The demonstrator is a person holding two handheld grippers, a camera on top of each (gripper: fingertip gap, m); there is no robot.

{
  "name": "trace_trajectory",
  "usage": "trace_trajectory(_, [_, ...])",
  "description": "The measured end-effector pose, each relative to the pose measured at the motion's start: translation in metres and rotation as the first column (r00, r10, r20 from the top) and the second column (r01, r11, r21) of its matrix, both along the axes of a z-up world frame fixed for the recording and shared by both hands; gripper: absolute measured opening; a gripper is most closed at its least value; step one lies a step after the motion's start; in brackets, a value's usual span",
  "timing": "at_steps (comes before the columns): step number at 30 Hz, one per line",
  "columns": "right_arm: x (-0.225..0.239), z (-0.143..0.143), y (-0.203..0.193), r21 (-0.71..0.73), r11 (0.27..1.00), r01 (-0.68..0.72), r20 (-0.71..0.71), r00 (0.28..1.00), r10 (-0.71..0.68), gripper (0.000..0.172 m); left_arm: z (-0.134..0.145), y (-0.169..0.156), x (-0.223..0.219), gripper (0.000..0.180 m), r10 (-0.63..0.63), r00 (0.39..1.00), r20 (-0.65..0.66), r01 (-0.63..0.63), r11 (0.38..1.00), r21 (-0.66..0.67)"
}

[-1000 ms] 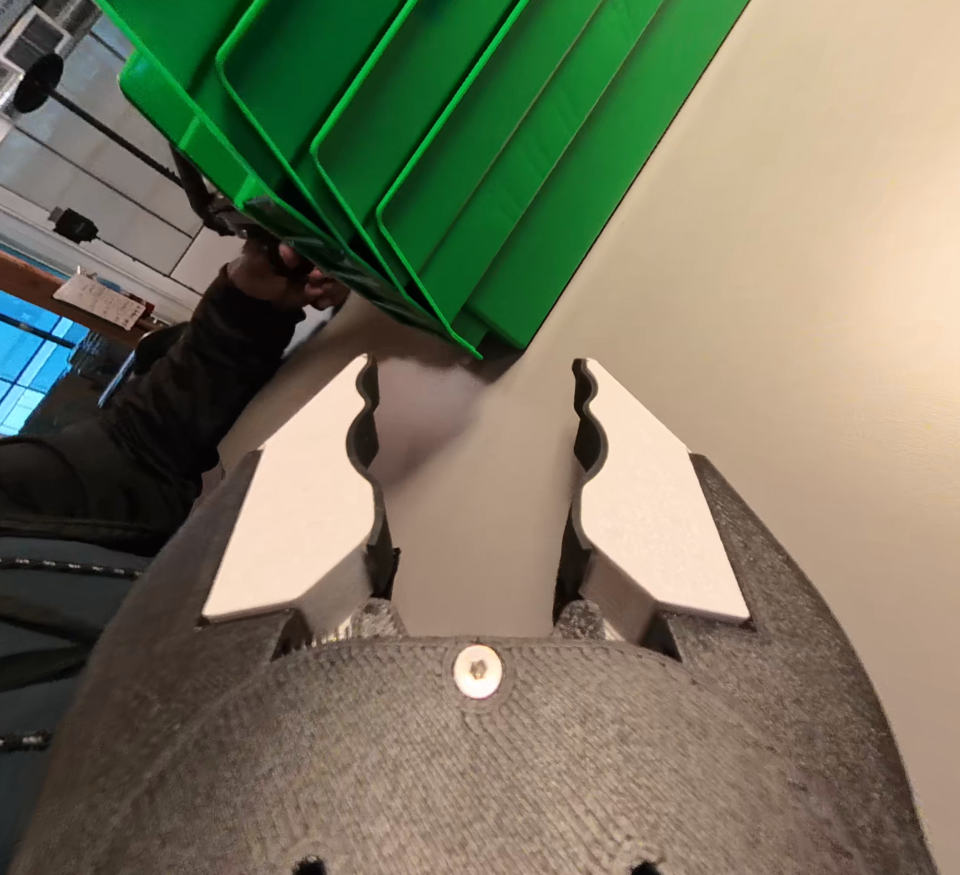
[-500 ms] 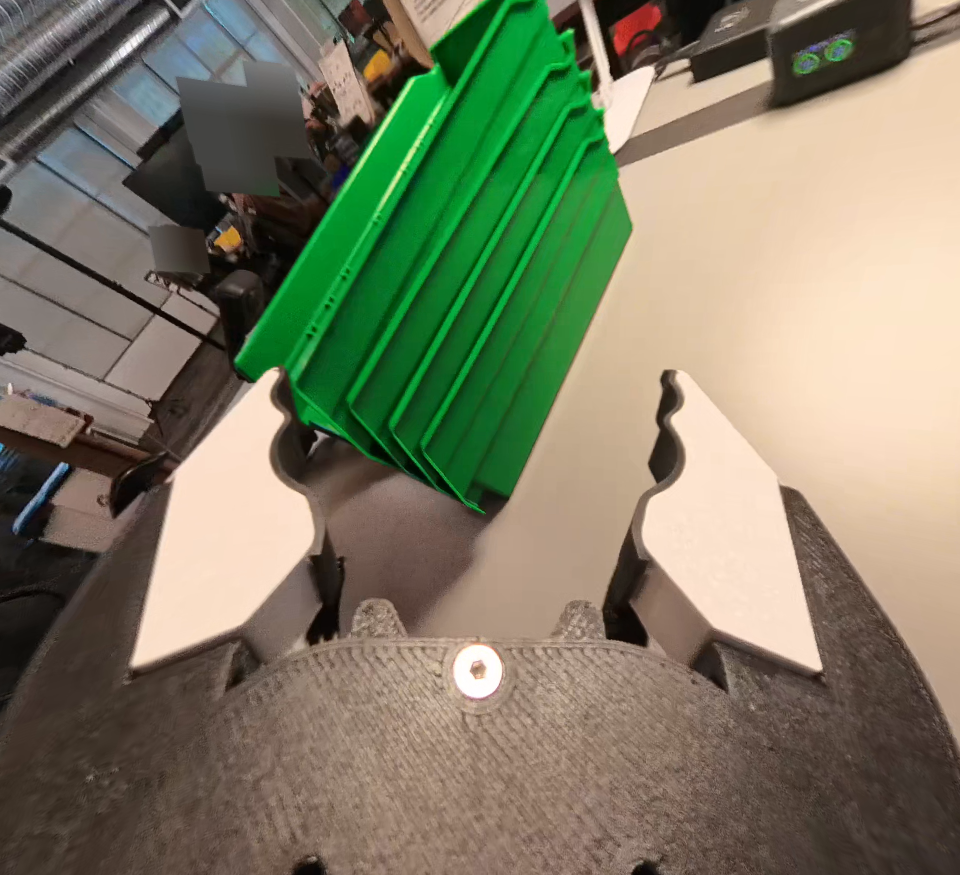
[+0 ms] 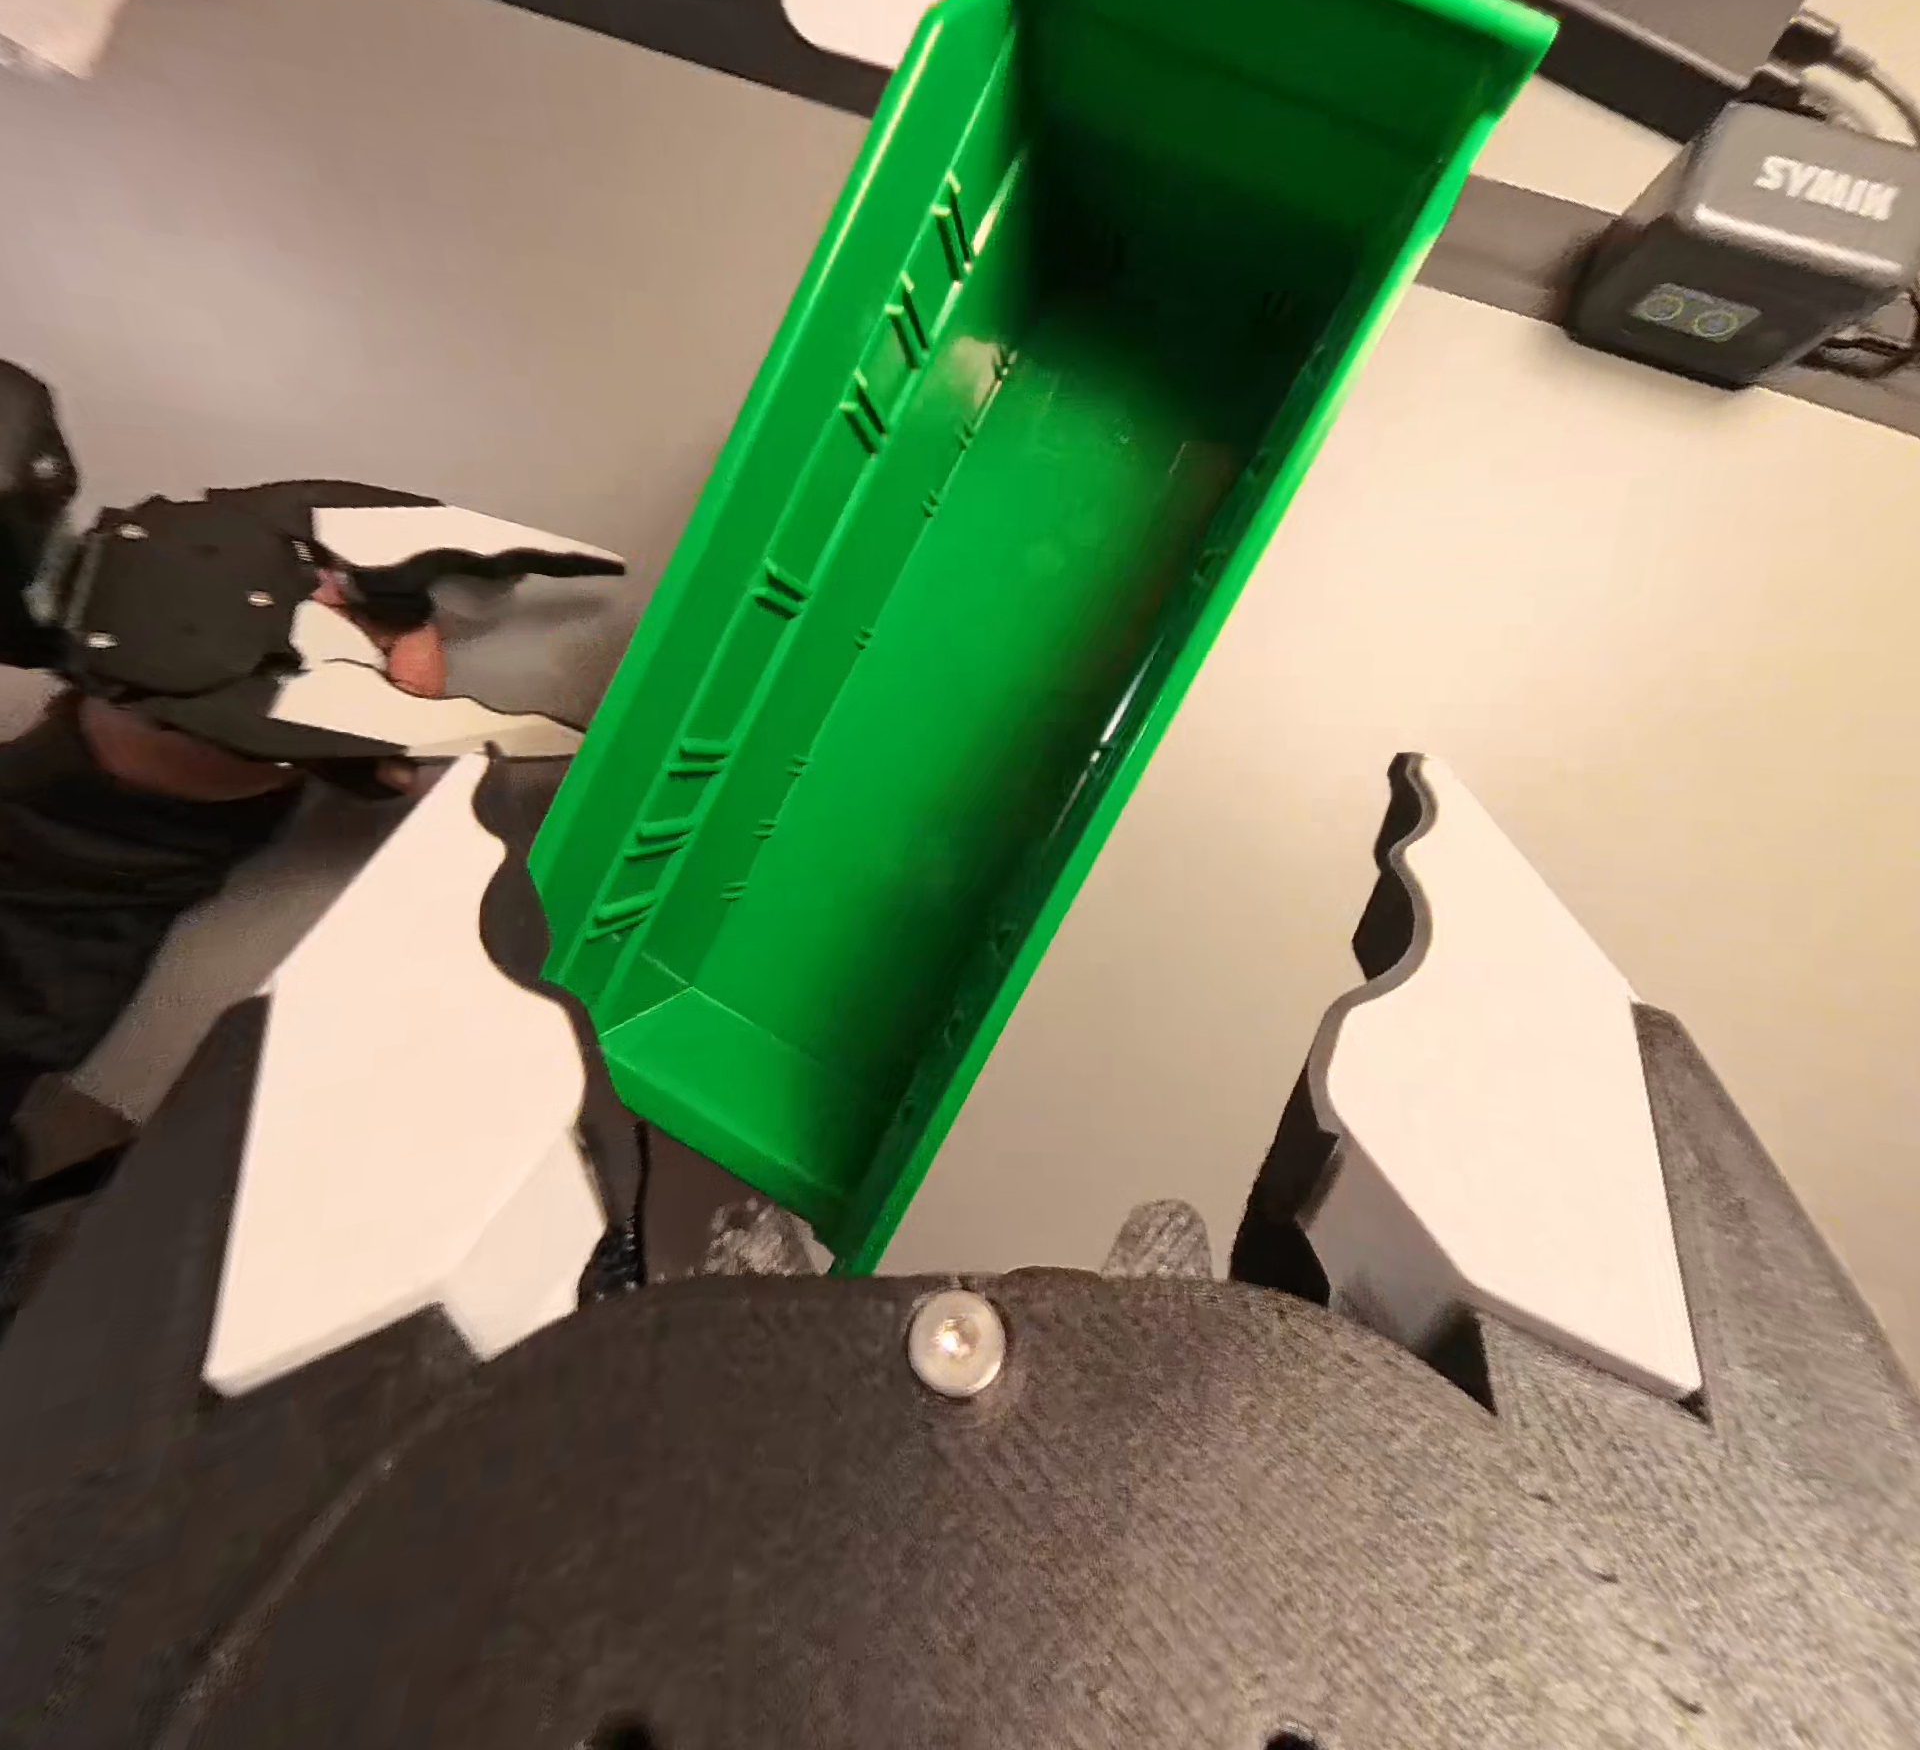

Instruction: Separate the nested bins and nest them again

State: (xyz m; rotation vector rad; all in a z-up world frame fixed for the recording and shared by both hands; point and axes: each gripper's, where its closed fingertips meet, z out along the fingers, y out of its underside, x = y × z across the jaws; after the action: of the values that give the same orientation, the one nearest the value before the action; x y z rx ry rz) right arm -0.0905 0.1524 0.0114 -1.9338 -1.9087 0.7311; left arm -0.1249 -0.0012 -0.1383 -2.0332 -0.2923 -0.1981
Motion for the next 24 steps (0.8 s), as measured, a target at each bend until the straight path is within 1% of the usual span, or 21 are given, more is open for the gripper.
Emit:
trace_trajectory(4, [-0.010,-0.009,0.007,0.130,0.991,0.017,0.101,0.994,-0.031,0.158,-0.002,0.000,0.001,0.075,0.001,1.000,-0.024,-0.002,1.000,-0.019])
trace_trajectory(6, [-0.010,-0.016,0.008,0.156,0.988,0.018,0.152,0.987,-0.043,0.158,-0.004,0.000,0.002,0.075,-0.003,0.999,-0.045,0.001,0.999,-0.034])
trace_trajectory(9, [-0.015,-0.014,0.011,0.162,0.986,0.041,0.176,0.982,-0.070,0.158,-0.006,0.001,0.004,0.074,-0.008,0.997,-0.078,0.004,0.999,-0.051])
trace_trajectory(12, [-0.019,-0.014,0.005,0.108,0.992,0.064,0.188,0.979,-0.084,0.158,-0.007,0.001,0.005,0.074,-0.011,0.995,-0.096,0.004,0.998,-0.065])
trace_trajectory(18, [-0.015,-0.037,-0.006,0.079,0.995,0.060,0.261,0.962,-0.078,0.158,-0.008,0.000,0.004,0.072,-0.009,0.995,-0.095,0.003,0.998,-0.067])
trace_trajectory(24, [-0.017,-0.043,-0.010,0.119,0.992,0.037,0.295,0.953,-0.070,0.156,-0.008,0.000,0.004,0.071,-0.010,0.996,-0.093,0.003,0.998,-0.067])
